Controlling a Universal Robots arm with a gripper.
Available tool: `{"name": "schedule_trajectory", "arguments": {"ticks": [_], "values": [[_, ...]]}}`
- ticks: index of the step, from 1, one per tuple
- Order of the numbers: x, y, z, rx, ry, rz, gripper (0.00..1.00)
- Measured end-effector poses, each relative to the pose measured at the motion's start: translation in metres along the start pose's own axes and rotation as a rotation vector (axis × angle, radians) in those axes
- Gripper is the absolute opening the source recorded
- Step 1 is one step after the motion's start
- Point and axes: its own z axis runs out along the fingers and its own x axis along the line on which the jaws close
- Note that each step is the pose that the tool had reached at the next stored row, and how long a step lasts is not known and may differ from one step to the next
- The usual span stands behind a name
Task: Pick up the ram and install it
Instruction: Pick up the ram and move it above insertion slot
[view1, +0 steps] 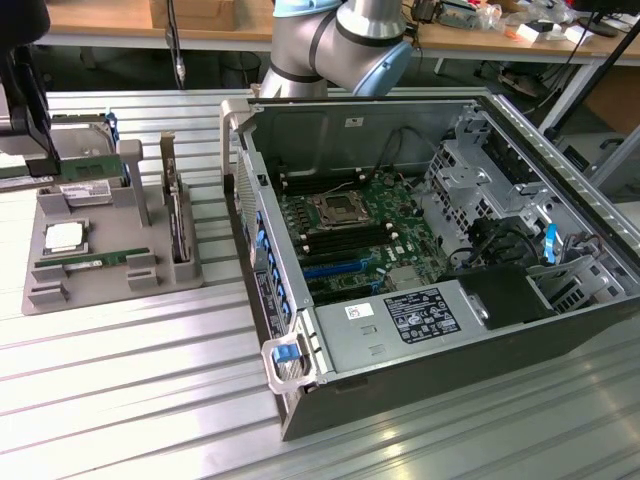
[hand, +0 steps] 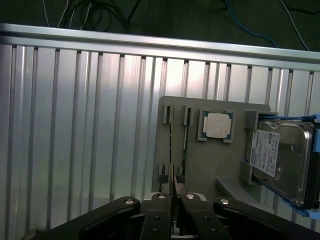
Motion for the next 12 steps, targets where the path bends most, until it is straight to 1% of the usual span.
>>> {"name": "schedule_trajectory", "arguments": {"ticks": [4, 8, 12], "values": [[0.000, 0.0001, -0.0056, 0.0000, 0.0000, 0.000, 0.13], [0.000, 0.0002, -0.0137, 0.0001, -0.0001, 0.000, 0.13], [0.000, 0.0002, -0.0161, 0.0001, -0.0001, 0.000, 0.13]]}}
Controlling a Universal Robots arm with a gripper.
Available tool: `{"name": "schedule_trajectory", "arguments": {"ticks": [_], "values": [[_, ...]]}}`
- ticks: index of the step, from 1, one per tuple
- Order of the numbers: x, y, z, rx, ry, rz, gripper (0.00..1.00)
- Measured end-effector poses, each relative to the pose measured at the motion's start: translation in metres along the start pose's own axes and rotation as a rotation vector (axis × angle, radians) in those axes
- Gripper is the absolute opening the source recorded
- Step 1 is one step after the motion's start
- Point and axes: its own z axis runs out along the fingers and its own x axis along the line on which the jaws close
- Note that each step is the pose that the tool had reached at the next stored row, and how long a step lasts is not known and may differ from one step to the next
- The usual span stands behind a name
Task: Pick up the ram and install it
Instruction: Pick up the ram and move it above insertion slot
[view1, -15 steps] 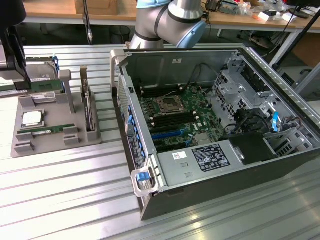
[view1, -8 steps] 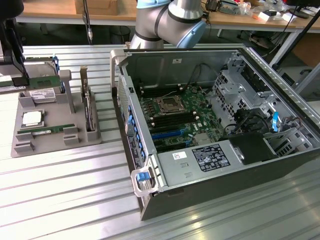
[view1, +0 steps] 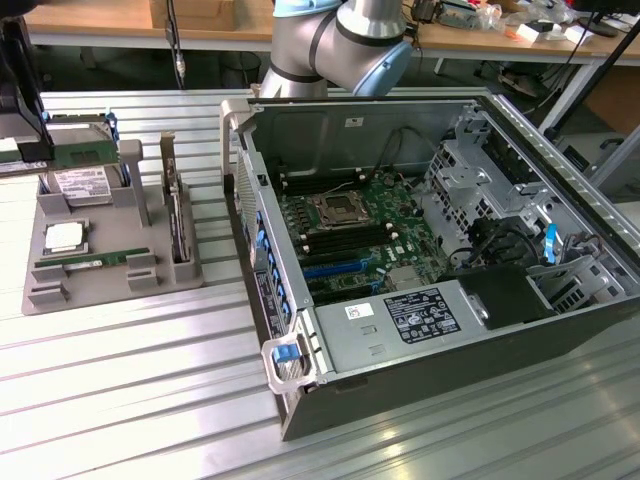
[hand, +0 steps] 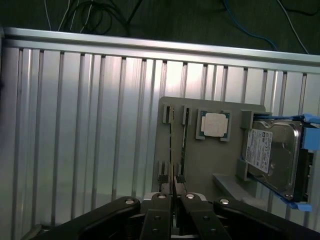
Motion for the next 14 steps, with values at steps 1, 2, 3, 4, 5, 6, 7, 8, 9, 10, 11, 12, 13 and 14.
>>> {"name": "schedule_trajectory", "arguments": {"ticks": [1, 2, 3, 4, 5, 6, 7, 8, 9, 10, 11, 12, 13, 14], "values": [[0.000, 0.0000, 0.0000, 0.0000, 0.0000, 0.000, 0.13], [0.000, 0.0000, -0.0001, -0.0001, 0.0001, 0.000, 0.13], [0.000, 0.0000, -0.0001, -0.0001, 0.0001, 0.000, 0.13], [0.000, 0.0000, -0.0001, -0.0002, 0.0001, 0.000, 0.13], [0.000, -0.0015, -0.0003, -0.0003, 0.0002, 0.000, 0.13], [0.000, -0.0027, -0.0002, -0.0001, 0.0001, 0.000, 0.13], [0.000, -0.0042, -0.0002, -0.0002, 0.0001, 0.000, 0.13], [0.001, -0.0078, -0.0002, -0.0001, 0.0004, 0.000, 0.13], [0.001, -0.0100, -0.0003, -0.0002, 0.0006, 0.000, 0.13], [0.001, -0.0118, -0.0003, -0.0002, 0.0007, 0.000, 0.13], [0.001, -0.0135, -0.0003, -0.0002, 0.0009, 0.000, 0.13], [0.001, -0.0150, -0.0004, -0.0002, 0.0010, 0.000, 0.13], [0.002, -0.0208, -0.0005, -0.0001, 0.0011, 0.000, 0.13], [0.002, -0.0250, -0.0005, -0.0001, 0.0010, 0.000, 0.13]]}}
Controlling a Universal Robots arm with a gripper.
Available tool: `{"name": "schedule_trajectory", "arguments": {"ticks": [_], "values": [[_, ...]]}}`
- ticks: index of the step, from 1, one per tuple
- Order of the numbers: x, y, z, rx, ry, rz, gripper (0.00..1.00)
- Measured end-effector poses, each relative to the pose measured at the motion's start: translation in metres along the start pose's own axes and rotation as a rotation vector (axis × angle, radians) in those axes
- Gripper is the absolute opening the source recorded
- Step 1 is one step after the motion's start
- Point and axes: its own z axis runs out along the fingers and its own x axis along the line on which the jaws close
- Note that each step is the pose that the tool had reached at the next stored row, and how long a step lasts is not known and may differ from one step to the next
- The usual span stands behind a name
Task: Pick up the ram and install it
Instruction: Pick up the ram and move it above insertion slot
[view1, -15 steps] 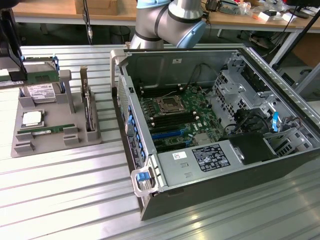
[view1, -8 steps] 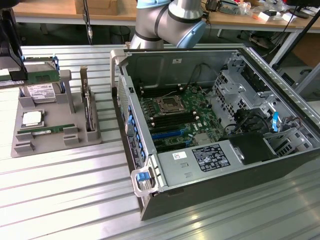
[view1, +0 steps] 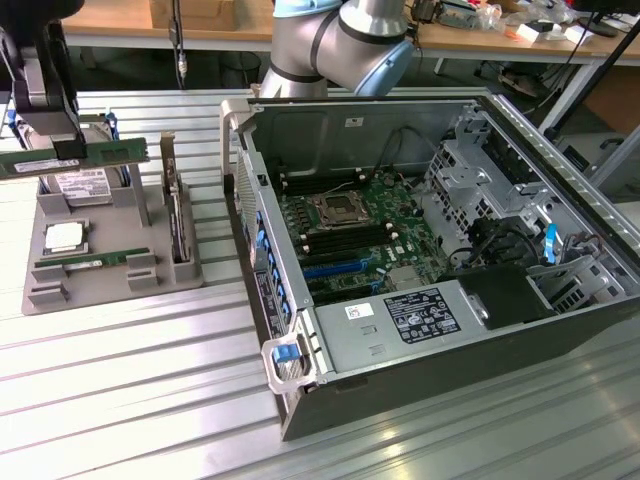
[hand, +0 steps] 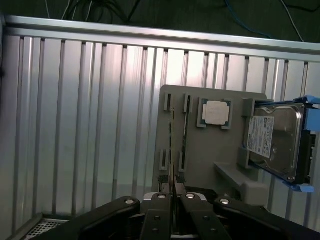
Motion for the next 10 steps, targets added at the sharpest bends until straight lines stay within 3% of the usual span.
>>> {"name": "schedule_trajectory", "arguments": {"ticks": [10], "values": [[0.003, -0.0390, -0.0008, -0.0001, 0.0002, 0.000, 0.13]]}}
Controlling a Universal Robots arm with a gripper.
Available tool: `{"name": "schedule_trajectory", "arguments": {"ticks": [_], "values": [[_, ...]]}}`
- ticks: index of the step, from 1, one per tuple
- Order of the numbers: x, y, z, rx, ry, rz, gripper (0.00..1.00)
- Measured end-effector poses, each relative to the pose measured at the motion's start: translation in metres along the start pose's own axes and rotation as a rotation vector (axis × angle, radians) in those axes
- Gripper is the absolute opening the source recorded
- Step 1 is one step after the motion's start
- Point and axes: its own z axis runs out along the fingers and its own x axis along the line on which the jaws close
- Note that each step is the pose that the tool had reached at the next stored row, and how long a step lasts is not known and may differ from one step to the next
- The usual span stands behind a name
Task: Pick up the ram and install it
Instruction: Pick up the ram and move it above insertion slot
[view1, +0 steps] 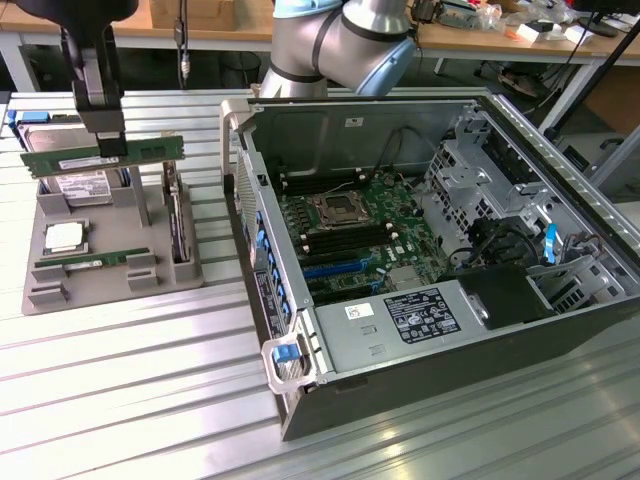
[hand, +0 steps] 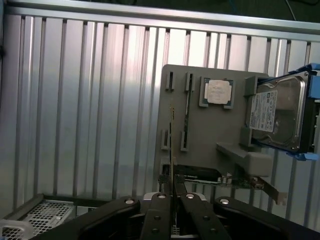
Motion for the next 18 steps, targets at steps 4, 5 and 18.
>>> {"name": "schedule_trajectory", "arguments": {"ticks": [4, 5, 18], "values": [[0.001, -0.0103, -0.0002, 0.0000, 0.0001, 0.000, 0.13], [0.001, -0.0134, -0.0003, -0.0001, 0.0001, 0.000, 0.13], [0.004, -0.0508, -0.0010, 0.0000, 0.0001, 0.000, 0.13]]}}
